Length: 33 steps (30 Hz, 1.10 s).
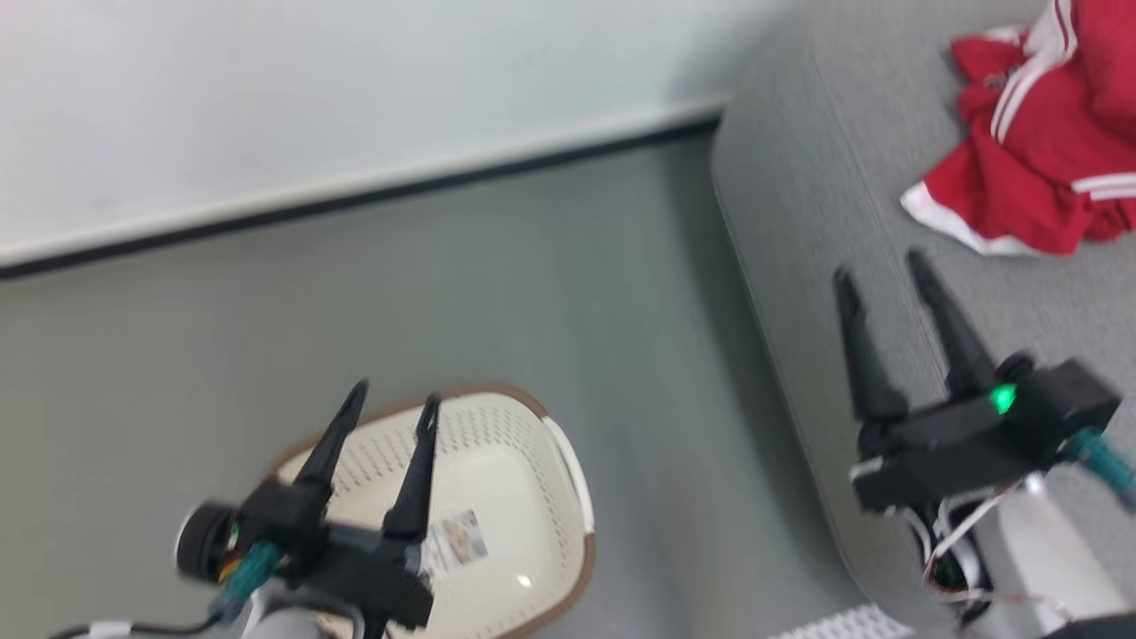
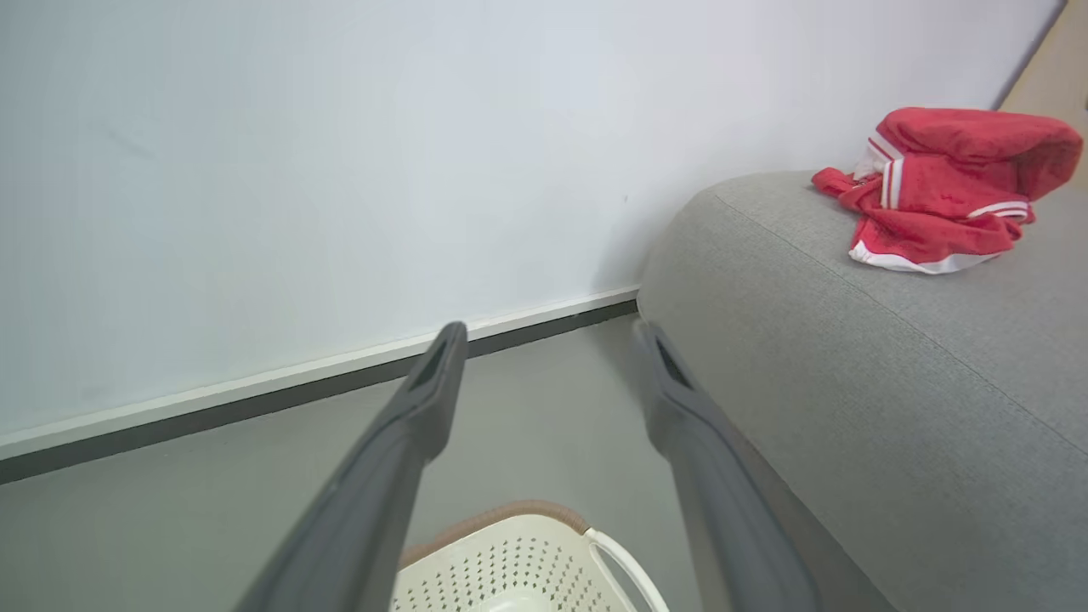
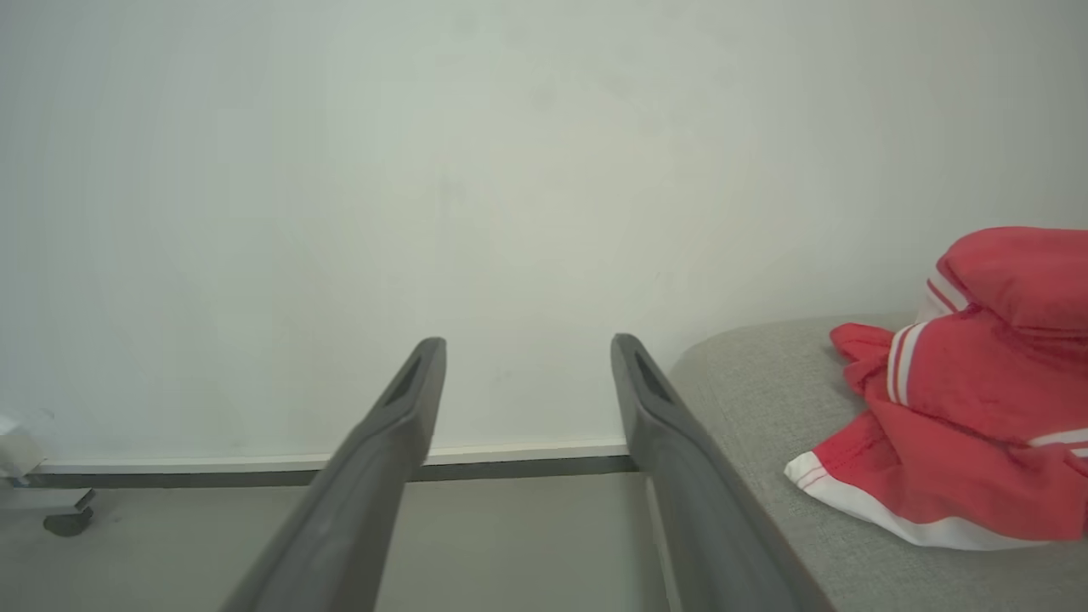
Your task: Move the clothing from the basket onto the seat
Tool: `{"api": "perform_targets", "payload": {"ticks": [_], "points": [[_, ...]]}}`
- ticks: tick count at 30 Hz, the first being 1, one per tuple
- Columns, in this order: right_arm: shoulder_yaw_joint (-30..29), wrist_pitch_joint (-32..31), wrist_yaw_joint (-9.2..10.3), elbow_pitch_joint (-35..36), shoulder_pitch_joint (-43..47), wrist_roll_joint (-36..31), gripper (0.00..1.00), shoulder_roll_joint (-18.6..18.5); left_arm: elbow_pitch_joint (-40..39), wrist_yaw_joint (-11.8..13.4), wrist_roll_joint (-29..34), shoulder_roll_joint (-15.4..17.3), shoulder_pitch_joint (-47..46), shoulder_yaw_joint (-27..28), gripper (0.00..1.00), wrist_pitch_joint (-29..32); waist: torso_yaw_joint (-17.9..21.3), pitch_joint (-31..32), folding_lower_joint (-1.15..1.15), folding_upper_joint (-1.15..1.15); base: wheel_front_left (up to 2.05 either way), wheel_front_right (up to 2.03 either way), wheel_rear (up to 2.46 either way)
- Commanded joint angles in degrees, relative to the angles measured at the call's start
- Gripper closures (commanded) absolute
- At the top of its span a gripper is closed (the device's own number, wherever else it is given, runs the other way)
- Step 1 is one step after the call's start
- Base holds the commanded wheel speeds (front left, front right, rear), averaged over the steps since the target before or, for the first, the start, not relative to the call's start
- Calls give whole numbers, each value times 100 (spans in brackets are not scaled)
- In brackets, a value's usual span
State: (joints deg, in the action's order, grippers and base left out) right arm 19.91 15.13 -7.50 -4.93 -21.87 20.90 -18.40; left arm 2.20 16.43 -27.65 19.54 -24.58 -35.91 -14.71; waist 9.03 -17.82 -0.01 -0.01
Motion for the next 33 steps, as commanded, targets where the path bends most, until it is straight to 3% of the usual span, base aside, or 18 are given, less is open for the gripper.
{"api": "perform_targets", "payload": {"ticks": [1, 13, 24, 33], "points": [[50, 7, 2, 16, 243, -115, 0, 28, -30, 93, -63, -13, 316, 106, 0, -42, -733, 937, 1, 1, 0, 0, 0], [-221, 7, 2, 276, 1600, -392, 0, 515, -792, 421, 519, -159, 2084, 1427, 0, -52, -1244, 1830, 1, 1, 0, 0, 0], [-415, 7, 2, 638, 2455, -767, 0, 706, -1209, -24, 1248, -277, 3201, 1859, 0, -52, -1436, 2243, 1, 1, 0, 0, 0], [-461, 7, 2, 680, 2921, -1015, 0, 881, -1093, -283, 1561, -676, 3578, 2267, 0, -53, -1361, 2461, 1, 1, 0, 0, 0]]}}
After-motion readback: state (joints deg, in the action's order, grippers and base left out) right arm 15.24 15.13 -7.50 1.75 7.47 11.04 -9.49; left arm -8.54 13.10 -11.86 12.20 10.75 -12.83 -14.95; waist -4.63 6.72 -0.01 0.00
